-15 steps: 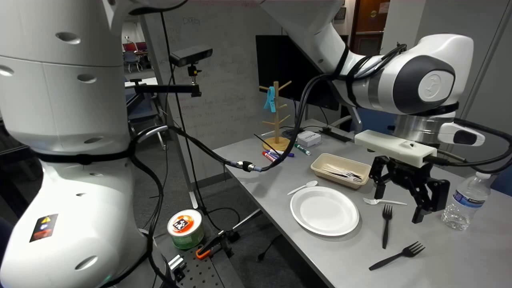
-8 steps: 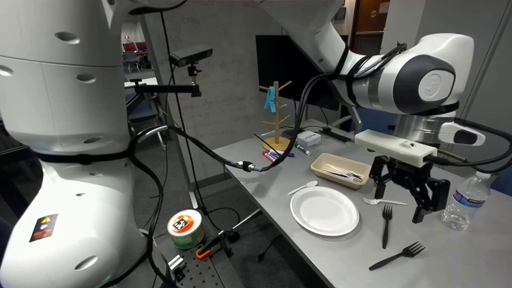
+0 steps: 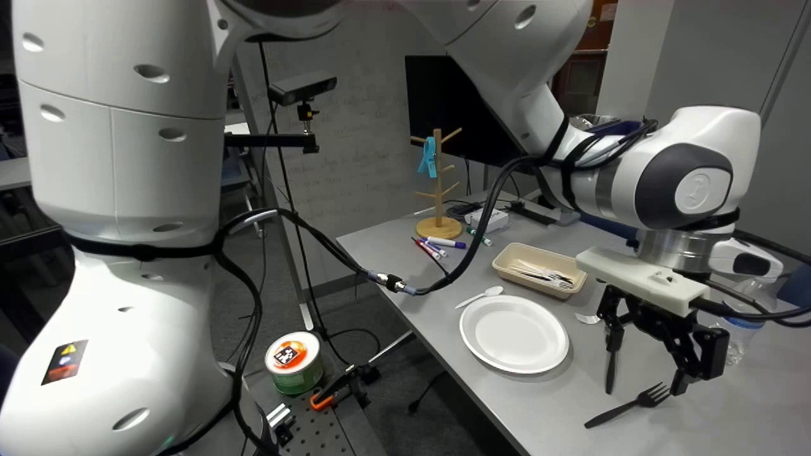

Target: Pick both black forks on the table and put them on the tray

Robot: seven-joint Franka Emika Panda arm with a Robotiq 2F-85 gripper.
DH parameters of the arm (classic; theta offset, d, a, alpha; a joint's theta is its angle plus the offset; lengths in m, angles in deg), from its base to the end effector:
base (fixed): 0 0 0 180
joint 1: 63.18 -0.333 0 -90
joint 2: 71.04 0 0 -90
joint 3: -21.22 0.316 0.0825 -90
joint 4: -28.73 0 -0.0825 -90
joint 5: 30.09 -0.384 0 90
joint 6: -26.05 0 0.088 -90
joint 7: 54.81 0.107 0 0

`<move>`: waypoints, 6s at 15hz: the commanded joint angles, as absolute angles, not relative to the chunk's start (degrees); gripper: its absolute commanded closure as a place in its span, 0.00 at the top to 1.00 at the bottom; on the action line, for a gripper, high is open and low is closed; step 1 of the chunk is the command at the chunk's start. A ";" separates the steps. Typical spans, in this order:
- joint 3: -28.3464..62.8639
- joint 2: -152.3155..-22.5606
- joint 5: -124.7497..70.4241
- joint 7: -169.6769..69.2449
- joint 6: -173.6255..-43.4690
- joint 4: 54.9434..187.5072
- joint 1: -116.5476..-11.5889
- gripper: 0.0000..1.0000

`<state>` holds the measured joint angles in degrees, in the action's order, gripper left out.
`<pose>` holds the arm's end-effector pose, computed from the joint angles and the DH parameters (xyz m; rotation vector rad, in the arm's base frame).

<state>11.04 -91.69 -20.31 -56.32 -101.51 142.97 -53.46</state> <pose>0.5570 -0.2042 0.2735 2.9524 -0.2975 -0.2358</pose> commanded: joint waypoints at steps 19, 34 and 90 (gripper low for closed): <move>13.83 -114.02 -20.35 -65.41 -105.76 125.59 -51.41 1.00; 14.09 -118.13 -21.53 -65.34 -104.09 120.03 -50.42 0.16; 28.51 -128.35 -36.19 -64.55 -88.91 87.00 -59.44 0.03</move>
<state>26.72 -125.93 -33.02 -63.47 -92.44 92.27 -59.68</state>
